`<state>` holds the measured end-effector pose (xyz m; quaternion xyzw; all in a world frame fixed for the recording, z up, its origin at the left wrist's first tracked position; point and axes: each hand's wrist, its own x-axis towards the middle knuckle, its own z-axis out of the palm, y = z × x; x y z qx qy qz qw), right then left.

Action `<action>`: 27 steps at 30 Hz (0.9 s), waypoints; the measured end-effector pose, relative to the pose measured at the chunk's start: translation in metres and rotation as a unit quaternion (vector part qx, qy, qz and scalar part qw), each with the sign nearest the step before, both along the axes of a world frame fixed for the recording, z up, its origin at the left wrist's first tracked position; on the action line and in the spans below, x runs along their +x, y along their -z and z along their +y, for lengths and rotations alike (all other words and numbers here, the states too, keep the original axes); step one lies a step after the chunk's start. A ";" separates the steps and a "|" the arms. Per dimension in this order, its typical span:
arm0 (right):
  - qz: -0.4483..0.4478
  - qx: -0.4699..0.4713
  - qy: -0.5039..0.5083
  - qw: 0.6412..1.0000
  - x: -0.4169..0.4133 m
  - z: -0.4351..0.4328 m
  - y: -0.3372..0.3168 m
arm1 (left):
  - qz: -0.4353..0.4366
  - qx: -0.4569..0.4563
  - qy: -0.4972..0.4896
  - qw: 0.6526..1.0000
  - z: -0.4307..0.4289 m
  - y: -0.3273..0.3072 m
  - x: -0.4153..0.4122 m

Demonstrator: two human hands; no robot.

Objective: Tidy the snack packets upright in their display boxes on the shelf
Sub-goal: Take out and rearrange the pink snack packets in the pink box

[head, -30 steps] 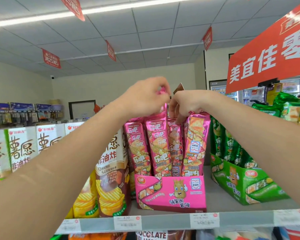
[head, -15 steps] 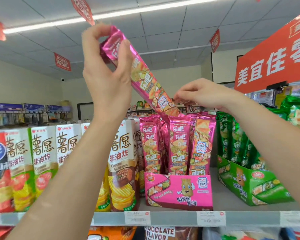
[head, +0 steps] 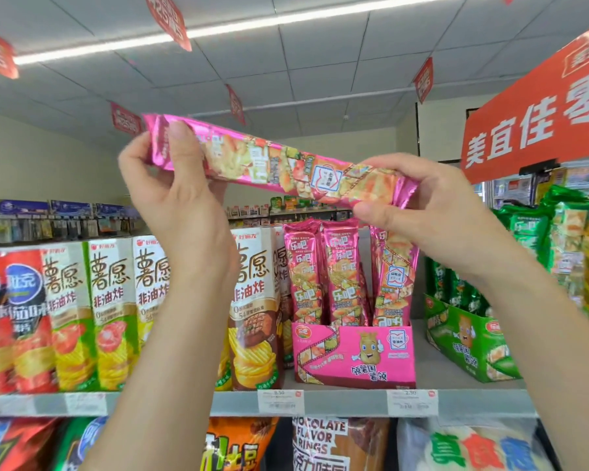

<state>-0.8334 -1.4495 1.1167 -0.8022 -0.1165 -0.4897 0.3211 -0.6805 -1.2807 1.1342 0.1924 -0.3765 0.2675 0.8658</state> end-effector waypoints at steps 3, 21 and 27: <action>-0.039 0.086 -0.085 0.992 -0.011 0.001 0.009 | 0.010 0.066 0.050 0.997 -0.001 0.016 -0.007; -0.135 0.389 -0.141 0.900 -0.055 0.016 0.160 | 0.002 0.350 0.167 0.922 0.003 0.128 -0.031; -0.124 0.430 -0.200 0.872 -0.066 0.017 0.176 | 0.020 0.375 0.140 0.916 0.004 0.143 -0.037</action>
